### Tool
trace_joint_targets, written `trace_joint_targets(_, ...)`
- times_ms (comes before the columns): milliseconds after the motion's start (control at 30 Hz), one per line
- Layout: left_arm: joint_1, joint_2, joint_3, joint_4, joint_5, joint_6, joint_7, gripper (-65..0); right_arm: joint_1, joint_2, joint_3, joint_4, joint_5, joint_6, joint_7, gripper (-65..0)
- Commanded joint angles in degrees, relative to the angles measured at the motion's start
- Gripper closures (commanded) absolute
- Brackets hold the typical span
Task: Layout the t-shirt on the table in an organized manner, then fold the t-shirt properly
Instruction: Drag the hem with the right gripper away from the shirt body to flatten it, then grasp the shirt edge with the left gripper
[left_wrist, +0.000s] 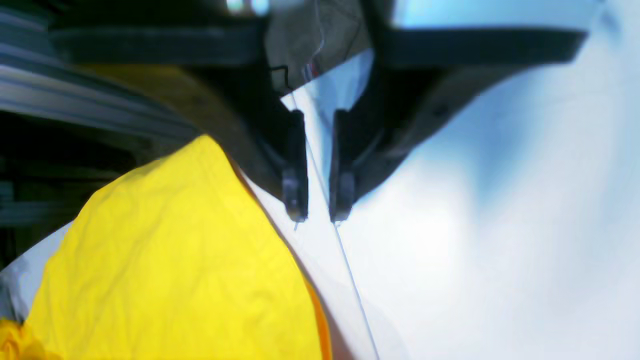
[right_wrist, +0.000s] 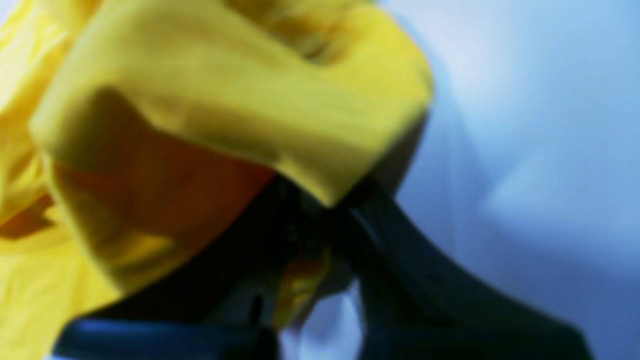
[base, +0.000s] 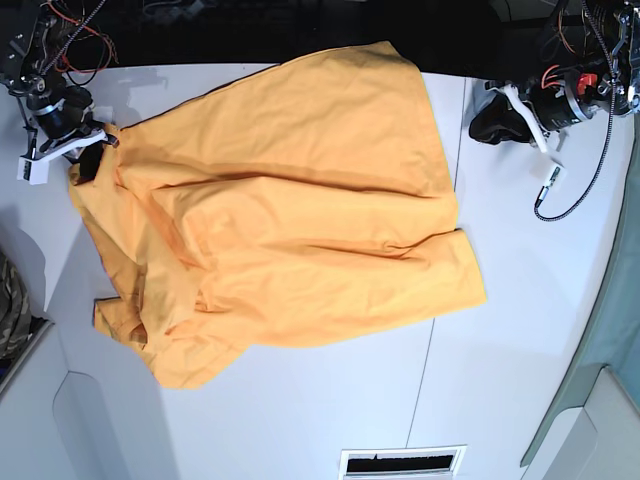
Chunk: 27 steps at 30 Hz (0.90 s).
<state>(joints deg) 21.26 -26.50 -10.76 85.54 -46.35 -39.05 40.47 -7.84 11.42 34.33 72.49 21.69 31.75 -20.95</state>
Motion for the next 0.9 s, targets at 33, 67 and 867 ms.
trace_joint_targets(33,-0.15,-0.79,-0.33,0.63,-1.29,-0.95,-1.05,-8.6,-0.63,1.14,3.45,4.39,1.90,0.22,-0.33,0.0)
trace_joint_targets(67,-0.15,-0.79,-0.17,0.61,-1.68,-0.95,-1.07,-8.6,-1.38,1.16,4.92,6.34,2.21,0.17,-1.14,0.0)
trace_joint_targets(867,-1.77,0.31,12.46,0.61,10.03,1.86,-6.82,-9.3,-12.04,5.97,11.78,14.56,2.78,-6.95,-3.72,-44.5)
